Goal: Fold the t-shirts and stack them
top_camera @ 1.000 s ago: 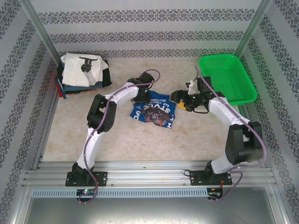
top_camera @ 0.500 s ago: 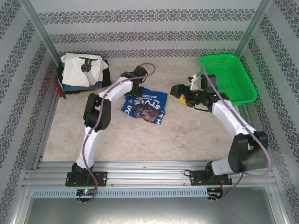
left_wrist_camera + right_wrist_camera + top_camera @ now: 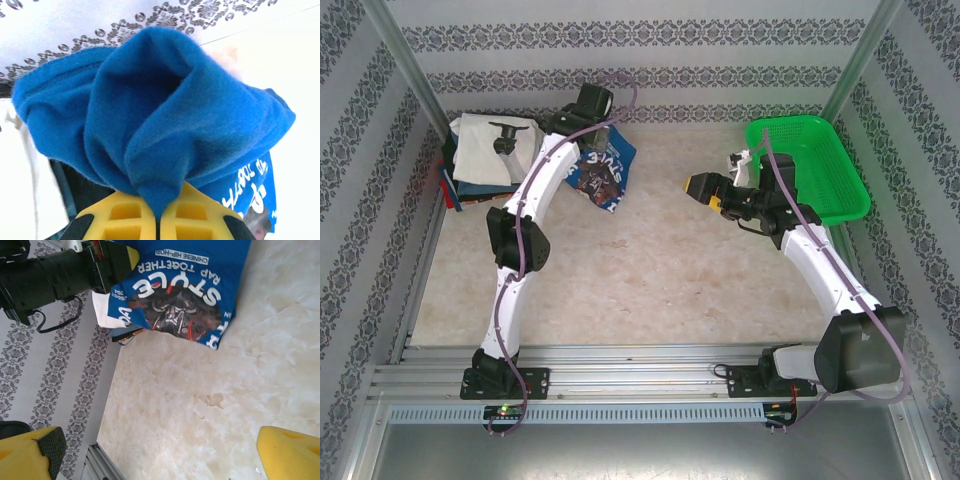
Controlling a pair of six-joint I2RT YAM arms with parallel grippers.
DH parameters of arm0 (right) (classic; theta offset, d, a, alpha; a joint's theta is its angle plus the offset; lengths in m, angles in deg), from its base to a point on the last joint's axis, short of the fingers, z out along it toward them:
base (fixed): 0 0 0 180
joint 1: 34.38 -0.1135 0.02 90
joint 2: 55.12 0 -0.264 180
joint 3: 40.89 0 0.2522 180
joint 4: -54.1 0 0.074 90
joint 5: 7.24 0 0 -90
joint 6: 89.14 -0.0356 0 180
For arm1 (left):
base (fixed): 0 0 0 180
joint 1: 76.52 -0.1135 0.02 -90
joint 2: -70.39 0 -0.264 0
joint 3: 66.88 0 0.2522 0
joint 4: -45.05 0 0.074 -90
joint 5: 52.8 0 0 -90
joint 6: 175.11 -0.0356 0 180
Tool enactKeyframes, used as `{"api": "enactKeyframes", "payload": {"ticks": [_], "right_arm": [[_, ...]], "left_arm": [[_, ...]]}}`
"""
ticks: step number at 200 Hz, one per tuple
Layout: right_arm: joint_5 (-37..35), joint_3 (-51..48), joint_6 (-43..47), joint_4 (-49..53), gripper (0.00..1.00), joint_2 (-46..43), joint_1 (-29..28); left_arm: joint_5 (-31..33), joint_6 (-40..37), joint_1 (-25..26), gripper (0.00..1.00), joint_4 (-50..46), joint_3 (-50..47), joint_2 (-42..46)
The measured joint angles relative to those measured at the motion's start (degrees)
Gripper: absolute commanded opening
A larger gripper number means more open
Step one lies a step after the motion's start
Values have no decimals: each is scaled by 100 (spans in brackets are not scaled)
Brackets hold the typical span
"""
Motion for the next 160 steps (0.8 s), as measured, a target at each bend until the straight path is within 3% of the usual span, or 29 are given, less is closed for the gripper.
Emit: {"api": "enactKeyframes", "payload": {"ticks": [81,160], "right_arm": [[101,33,155,354,98,138,7],[151,221,205,511,98,367,15]], "left_arm": [[-33,-584,-951,0,-22,4,-256],[-341,-813,-1432,0,74,144,-256]]}}
